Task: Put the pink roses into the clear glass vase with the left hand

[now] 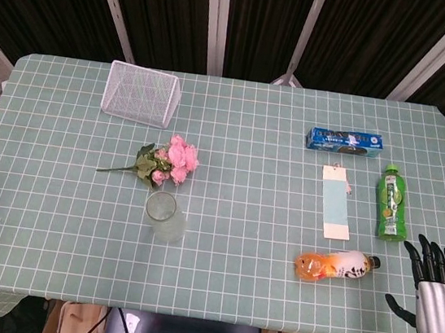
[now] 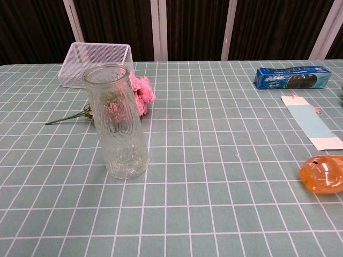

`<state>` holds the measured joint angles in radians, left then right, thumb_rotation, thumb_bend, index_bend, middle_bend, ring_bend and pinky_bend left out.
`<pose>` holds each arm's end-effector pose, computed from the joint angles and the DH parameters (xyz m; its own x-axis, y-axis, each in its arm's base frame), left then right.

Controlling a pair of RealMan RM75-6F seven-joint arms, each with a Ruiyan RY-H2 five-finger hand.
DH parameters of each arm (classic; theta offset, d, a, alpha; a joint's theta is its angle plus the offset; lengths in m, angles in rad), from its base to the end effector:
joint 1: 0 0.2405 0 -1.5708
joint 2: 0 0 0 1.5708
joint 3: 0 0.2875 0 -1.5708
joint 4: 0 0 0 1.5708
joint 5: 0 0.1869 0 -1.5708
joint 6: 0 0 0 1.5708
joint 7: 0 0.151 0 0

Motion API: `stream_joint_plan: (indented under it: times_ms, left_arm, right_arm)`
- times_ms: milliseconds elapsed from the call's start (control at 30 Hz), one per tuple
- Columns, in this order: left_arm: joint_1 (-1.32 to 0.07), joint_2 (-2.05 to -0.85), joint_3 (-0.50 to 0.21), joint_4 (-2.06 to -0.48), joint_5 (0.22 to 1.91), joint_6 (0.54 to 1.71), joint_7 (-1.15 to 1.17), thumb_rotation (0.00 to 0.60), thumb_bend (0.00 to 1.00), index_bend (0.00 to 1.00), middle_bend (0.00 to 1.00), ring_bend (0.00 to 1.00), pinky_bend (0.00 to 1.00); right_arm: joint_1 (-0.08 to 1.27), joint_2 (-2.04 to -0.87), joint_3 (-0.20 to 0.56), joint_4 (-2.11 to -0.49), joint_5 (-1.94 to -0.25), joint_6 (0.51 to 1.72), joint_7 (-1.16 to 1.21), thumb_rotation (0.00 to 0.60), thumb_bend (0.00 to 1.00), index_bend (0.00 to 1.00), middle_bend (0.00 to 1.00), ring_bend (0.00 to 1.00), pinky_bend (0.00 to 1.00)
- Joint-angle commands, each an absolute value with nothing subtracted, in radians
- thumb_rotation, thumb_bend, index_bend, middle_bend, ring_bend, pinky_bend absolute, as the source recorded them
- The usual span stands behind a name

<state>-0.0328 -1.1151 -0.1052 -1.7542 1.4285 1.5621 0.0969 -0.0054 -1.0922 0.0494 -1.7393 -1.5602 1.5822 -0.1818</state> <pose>-0.3163 0.1790 0.2065 0.3544 -0.0941 0.9303 0.9331 0.1001 -0.3454 -0.3105 -0.1582 0.2039 0.4719 0.0561 0.8799 -0.8816 0.0179 0.4717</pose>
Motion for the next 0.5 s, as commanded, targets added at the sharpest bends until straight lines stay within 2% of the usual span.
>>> stream_joint_plan:
  times_ms: [33,300,500]
  left_arm:
    - [-0.064,-1.117,-0.123,-1.756,1.404,1.521,0.129,0.6,0.26,0.14,0.09,0.0,0.0]
    - [-0.242,-1.098,-0.226,-1.831,1.223,1.281,0.252,0.6,0.25,0.13,0.09,0.0,0.0]
    - [-0.41,-1.168,-0.294,-1.824,1.057,1.125,0.387,0.6,0.22,0.12,0.08,0.0,0.0]
  right_arm:
    - [-0.005,-1.091,0.048,-1.739,-1.561,1.581,-0.18,0.6,0.15,0.14,0.04,0.0,0.0]
    - [-0.003,-1.092,0.05,-1.737,-1.556,1.575,-0.178,0.6,0.15,0.14,0.04,0.0,0.0]
    - [-0.001,-1.096,0.052,-1.735,-1.545,1.567,-0.186,0.6,0.15,0.14,0.04,0.0,0.0]
